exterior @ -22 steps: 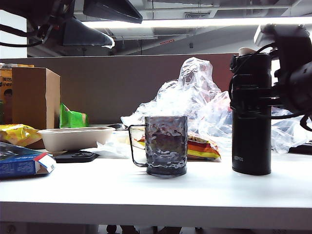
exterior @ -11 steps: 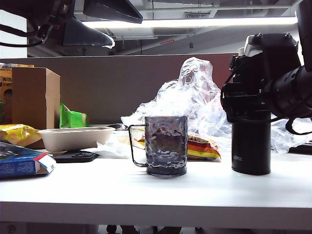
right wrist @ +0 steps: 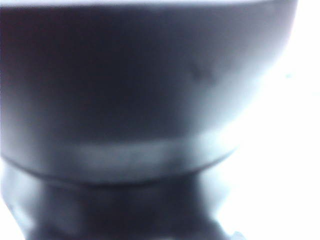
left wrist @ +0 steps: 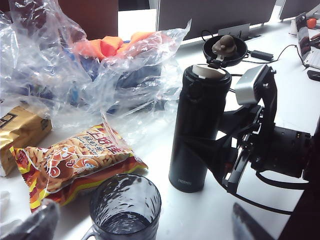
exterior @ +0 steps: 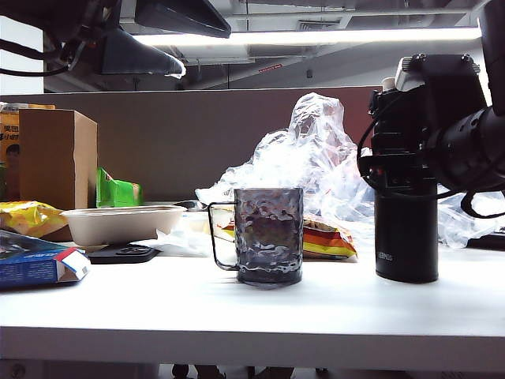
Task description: Pick up the black thermos, pour some water into the cup, then place the black thermos back on the table.
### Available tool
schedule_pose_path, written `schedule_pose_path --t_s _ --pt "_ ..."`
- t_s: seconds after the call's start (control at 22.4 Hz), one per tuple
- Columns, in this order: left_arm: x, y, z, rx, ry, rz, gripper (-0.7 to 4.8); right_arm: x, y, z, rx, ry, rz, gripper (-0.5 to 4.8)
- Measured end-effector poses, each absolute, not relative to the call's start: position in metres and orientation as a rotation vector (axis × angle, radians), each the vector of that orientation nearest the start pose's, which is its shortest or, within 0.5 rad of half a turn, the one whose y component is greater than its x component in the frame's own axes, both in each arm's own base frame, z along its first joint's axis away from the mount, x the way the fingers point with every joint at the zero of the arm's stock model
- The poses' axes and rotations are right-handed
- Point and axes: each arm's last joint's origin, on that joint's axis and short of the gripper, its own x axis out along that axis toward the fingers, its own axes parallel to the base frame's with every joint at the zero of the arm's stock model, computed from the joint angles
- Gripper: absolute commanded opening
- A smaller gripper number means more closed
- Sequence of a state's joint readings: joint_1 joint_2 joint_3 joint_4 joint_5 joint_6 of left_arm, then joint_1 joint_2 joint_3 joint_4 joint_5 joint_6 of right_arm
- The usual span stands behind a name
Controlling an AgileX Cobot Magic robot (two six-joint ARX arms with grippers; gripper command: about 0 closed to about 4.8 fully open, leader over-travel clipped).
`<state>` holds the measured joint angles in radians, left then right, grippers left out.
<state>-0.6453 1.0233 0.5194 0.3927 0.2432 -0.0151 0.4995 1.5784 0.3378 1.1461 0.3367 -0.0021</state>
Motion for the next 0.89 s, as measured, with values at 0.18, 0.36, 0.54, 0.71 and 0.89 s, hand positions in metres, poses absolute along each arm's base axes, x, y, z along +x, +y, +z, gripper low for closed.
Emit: schedule_pose_path --t_s 0.18,0.36,0.54,0.71,0.89 --pt "0.174 -0.14 0.259 0.006 0.106 -0.896 4.79 0.229 0.119 0.181 -0.155 0.01 0.281 1.7" --pt "0.183 -0.147 0.287 0.112 0.226 -0.913 4.79 0.257 0.137 0.266 -0.435 -0.035 0.359 1.7" --pt "0.19 -0.152 0.273 0.189 0.347 -0.9 4.79 0.265 0.14 0.256 -0.816 -0.024 0.377 1.7" --pt "0.2 -0.157 0.245 0.246 0.512 -0.838 4.79 0.277 0.146 0.231 -1.019 0.031 0.419 1.7" --pt "0.203 -0.159 0.238 0.255 0.542 -0.832 4.79 0.283 0.144 0.217 -1.187 0.052 0.442 1.69"
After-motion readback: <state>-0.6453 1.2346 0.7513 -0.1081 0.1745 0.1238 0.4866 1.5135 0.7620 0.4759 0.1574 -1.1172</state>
